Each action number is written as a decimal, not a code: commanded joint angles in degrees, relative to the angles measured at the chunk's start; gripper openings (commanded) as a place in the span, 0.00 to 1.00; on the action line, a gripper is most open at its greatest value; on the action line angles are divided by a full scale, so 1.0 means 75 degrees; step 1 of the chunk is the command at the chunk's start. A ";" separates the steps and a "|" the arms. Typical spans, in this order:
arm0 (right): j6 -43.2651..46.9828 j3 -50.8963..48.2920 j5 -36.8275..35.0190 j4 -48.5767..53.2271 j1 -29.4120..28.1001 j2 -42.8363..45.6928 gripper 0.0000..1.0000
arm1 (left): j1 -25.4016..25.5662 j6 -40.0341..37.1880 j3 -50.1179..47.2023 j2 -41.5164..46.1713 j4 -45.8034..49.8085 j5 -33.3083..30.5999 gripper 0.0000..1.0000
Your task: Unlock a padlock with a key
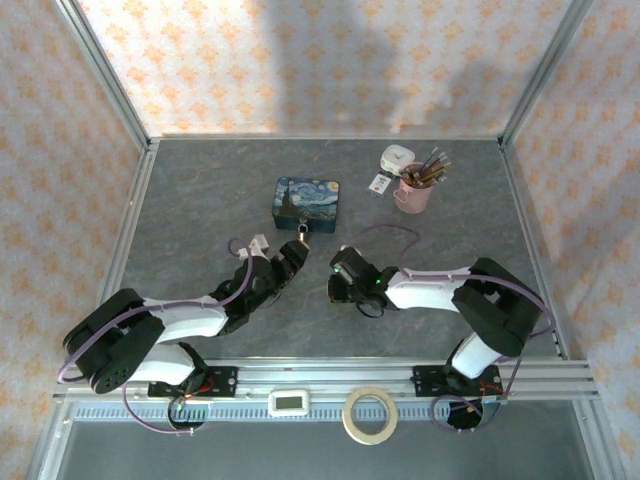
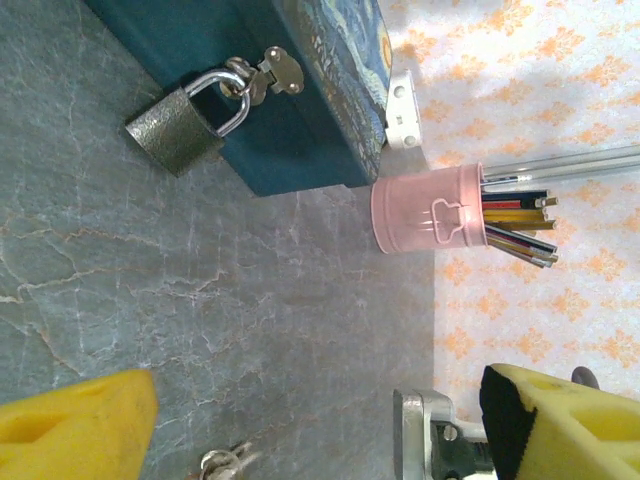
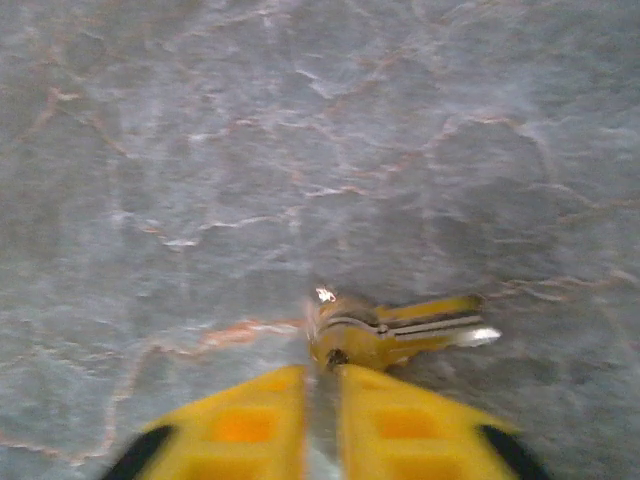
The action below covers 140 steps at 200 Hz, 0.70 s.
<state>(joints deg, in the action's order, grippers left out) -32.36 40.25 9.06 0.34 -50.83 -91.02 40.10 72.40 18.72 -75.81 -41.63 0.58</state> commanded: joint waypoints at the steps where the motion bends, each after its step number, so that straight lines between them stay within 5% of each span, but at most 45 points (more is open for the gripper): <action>1: 0.0291 0.0285 -0.1084 0.0904 0.0018 0.0289 0.37 | -0.0067 -0.0312 0.0132 0.0298 0.0487 -0.0437 0.83; 23: 0.0566 0.0572 -0.1537 0.1248 0.0012 0.0472 0.50 | -0.0145 -0.0405 0.0107 0.0517 0.0658 -0.0566 0.83; 63: 0.0548 0.1046 -0.1765 0.1578 -0.0100 0.0046 0.53 | -0.0301 -0.0585 0.0118 0.0870 0.1021 -0.0756 0.84; 140: 0.1665 0.1641 -0.2620 0.1845 -0.0360 -0.0907 0.39 | -0.0489 -0.0700 0.0023 0.1105 0.1167 -0.0778 0.84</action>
<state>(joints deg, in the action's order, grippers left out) -25.08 49.60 -5.69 11.35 -53.47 -96.03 37.04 68.86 18.72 -68.49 -34.68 -4.14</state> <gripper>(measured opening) 0.411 0.843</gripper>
